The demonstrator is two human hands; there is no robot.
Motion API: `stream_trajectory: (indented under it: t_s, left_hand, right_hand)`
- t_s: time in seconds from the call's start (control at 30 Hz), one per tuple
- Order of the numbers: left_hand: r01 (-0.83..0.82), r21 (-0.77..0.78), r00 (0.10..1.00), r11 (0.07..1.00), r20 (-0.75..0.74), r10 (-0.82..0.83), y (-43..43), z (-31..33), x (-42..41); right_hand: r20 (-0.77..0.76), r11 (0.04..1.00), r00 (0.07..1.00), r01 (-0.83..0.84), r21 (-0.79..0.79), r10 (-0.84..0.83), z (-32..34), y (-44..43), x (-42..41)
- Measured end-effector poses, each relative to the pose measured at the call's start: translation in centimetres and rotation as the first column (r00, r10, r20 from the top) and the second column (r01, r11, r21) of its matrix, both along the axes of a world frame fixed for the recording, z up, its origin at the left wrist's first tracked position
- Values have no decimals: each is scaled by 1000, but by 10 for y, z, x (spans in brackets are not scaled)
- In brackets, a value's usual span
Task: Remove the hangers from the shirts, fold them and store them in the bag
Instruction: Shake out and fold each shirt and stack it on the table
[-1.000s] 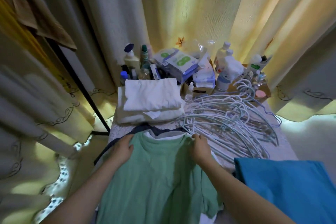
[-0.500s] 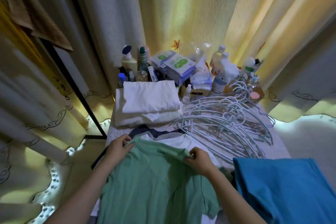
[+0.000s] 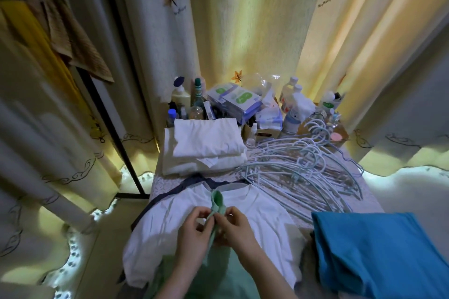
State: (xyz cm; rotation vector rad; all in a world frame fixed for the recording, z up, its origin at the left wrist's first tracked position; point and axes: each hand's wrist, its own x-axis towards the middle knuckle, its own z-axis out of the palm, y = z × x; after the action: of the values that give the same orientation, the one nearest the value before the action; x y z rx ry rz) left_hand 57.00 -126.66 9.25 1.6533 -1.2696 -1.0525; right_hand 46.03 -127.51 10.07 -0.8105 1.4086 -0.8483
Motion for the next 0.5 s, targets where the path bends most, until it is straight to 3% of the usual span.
stream_trajectory:
  t_s: [0.33,0.4,0.5]
  left_hand:
    - [137,70,984,988,-121,-128,13,1,21]
    - [195,77,977,978,-104,-187,14,2,25]
    - [246,82,968,966,-71,-241,17,3,29]
  right_hand:
    - [35,995,996,-84,-60,86,11,21,-4]
    - [-17,989,994,-108,-96,107,13,21,-5]
    - [-303,967,949,-149,-207,82,11,21,-9]
